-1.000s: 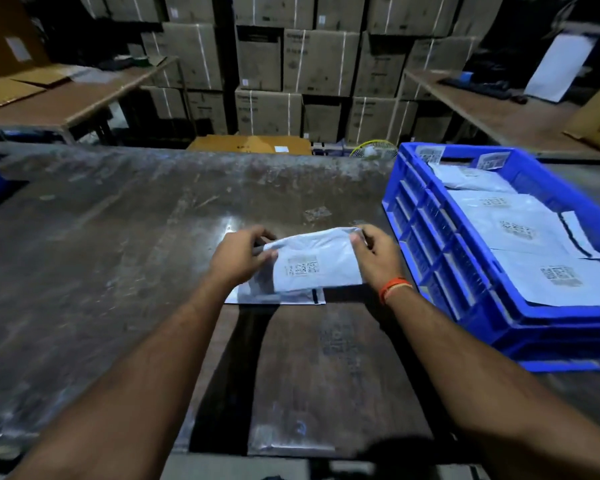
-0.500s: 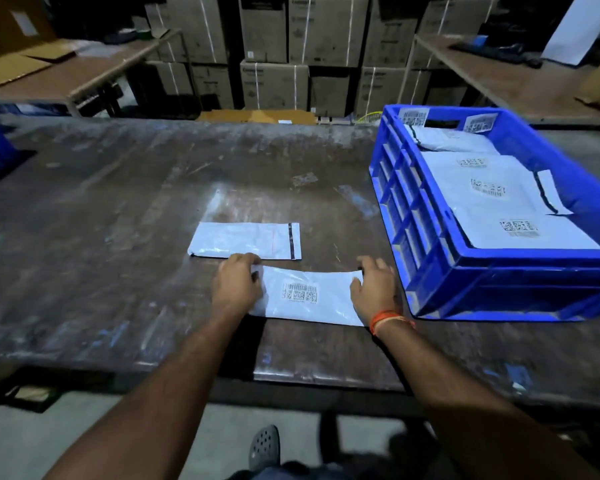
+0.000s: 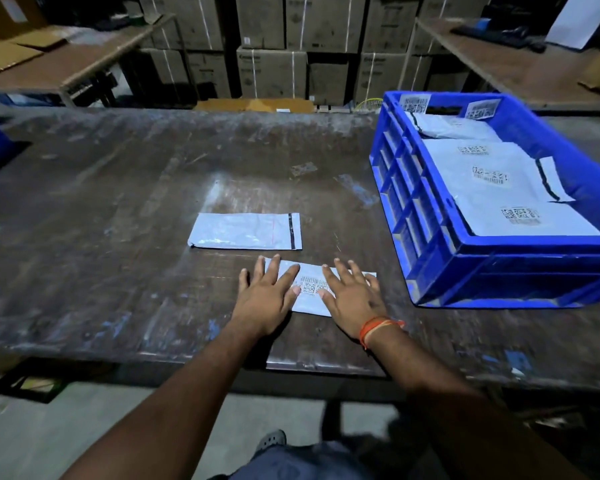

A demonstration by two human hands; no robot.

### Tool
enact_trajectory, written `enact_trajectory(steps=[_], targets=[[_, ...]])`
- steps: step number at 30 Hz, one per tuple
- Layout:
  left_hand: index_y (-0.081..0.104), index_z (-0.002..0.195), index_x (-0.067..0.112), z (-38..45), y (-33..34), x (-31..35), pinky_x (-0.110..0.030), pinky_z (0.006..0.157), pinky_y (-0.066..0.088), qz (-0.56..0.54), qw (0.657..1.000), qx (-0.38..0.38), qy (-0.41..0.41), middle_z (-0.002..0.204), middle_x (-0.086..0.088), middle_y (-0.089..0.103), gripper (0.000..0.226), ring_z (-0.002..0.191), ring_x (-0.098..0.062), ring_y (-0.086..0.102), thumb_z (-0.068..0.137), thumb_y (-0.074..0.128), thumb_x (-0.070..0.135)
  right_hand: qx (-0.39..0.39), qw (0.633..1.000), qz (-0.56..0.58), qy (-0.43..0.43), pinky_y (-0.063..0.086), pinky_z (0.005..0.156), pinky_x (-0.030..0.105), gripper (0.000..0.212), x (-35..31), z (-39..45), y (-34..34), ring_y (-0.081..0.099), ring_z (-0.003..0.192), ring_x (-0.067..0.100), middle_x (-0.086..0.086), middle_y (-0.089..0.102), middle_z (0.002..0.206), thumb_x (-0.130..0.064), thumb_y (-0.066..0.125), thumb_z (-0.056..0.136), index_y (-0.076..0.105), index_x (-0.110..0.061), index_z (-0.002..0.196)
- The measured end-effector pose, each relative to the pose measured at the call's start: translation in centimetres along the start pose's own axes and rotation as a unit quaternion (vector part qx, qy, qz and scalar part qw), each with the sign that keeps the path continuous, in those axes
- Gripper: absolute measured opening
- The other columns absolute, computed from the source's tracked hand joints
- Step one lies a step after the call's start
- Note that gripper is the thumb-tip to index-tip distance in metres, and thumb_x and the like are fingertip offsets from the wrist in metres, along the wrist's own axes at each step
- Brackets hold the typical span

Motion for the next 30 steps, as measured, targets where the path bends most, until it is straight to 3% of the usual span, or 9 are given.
enact_trajectory(steps=[2,5,8,11,14,18,22,26,30], targets=[[0.036,0.151,0.029,-0.9,-1.6,-0.3,-0.062,0.115,0.018,-0.015,0.994,0.064,-0.089,0.164,-0.008,0.022,0.054,0.151,-0.032,0.017,0.103,0.03,0.051,0.014,0.999,0.001,0.039,0.025,0.112,0.049,0.06,0.7,-0.4,-0.7,0.018,0.149,0.022,0.0,0.021,0.163,-0.054,0.028,0.101,0.024,-0.029,0.156],[0.051,0.126,0.015,-4.0,-3.9,-0.7,-0.053,0.091,0.045,-0.087,0.955,0.167,-0.229,0.137,-0.014,0.039,0.046,0.123,-0.036,0.044,0.092,0.054,0.046,0.054,0.991,-0.003,0.124,0.041,0.095,0.045,0.052,1.6,-1.7,-2.0,0.039,0.128,0.028,0.006,0.044,0.139,-0.05,0.043,0.096,0.044,-0.022,0.14],[0.046,0.127,0.012,-5.0,-3.4,-0.6,-0.05,0.093,0.047,-0.173,0.94,0.099,-0.275,0.129,-0.018,0.044,0.049,0.118,-0.04,0.049,0.093,0.055,0.046,0.067,0.977,0.062,0.194,0.047,0.089,0.041,0.043,1.8,-3.2,-2.5,0.054,0.113,0.035,0.014,0.049,0.128,-0.042,0.05,0.093,0.051,-0.012,0.124],[0.046,0.133,0.01,-3.0,-3.2,-0.1,-0.046,0.1,0.044,-0.179,0.955,0.054,-0.231,0.133,-0.02,0.049,0.05,0.122,-0.039,0.049,0.097,0.05,0.045,0.063,0.963,0.148,0.214,0.051,0.083,0.038,0.044,1.1,-3.7,-1.9,0.063,0.102,0.038,0.019,0.058,0.119,-0.04,0.053,0.092,0.055,-0.006,0.121],[0.057,0.121,0.012,0.3,-3.3,0.7,-0.041,0.096,0.044,-0.159,0.979,0.029,-0.126,0.124,-0.017,0.061,0.038,0.116,-0.038,0.056,0.096,0.046,0.038,0.05,0.949,0.259,0.172,0.055,0.079,0.038,0.037,-1.1,-3.9,-0.9,0.066,0.095,0.037,0.018,0.069,0.105,-0.036,0.058,0.089,0.063,-0.006,0.109],[0.057,0.131,0.025,3.2,-3.4,0.4,-0.043,0.1,0.045,-0.128,0.991,-0.001,-0.04,0.123,-0.012,0.067,0.063,0.117,-0.036,0.058,0.081,0.032,0.053,0.023,0.936,0.329,0.121,0.051,0.071,0.032,0.022,-3.4,-4.9,-0.4,0.067,0.081,0.03,0.009,0.072,0.077,-0.032,0.061,0.086,0.071,-0.012,0.089],[0.045,0.144,0.023,2.5,-3.1,1.5,-0.047,0.109,0.037,-0.096,0.995,-0.01,0.007,0.144,-0.008,0.05,0.082,0.133,-0.034,0.042,0.075,0.042,0.068,0.056,0.918,0.371,0.128,0.052,0.073,0.03,0.015,-1.8,-5.1,-1.3,0.068,0.079,0.023,0.005,0.073,0.076,-0.015,0.06,0.085,0.075,-0.013,0.081],[0.025,0.155,0.023,0.6,-0.8,3.4,-0.053,0.118,0.022,-0.042,0.994,-0.038,0.09,0.159,-0.011,0.023,0.101,0.148,-0.036,0.018,0.074,0.042,0.081,0.155,0.917,0.337,0.148,0.049,0.08,0.027,0.021,1.6,-4.3,-3.7,0.067,0.088,0.024,0.008,0.072,0.096,-0.008,0.059,0.082,0.075,-0.013,0.095],[0.021,0.158,0.027,0.7,0.1,1.9,-0.053,0.121,0.018,-0.025,0.99,-0.02,0.136,0.165,-0.007,0.017,0.083,0.152,-0.034,0.011,0.089,0.039,0.069,0.176,0.927,0.293,0.153,0.045,0.079,0.025,0.022,3.1,-3.5,-4.5,0.065,0.088,0.029,0.011,0.066,0.101,-0.005,0.06,0.083,0.074,-0.009,0.099]])
Point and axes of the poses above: each hand's wrist, its own z-axis towards the middle knuckle, its own y-axis out of the palm, x = y × z, the point moved 7 cm from there along z, towards the middle knuckle
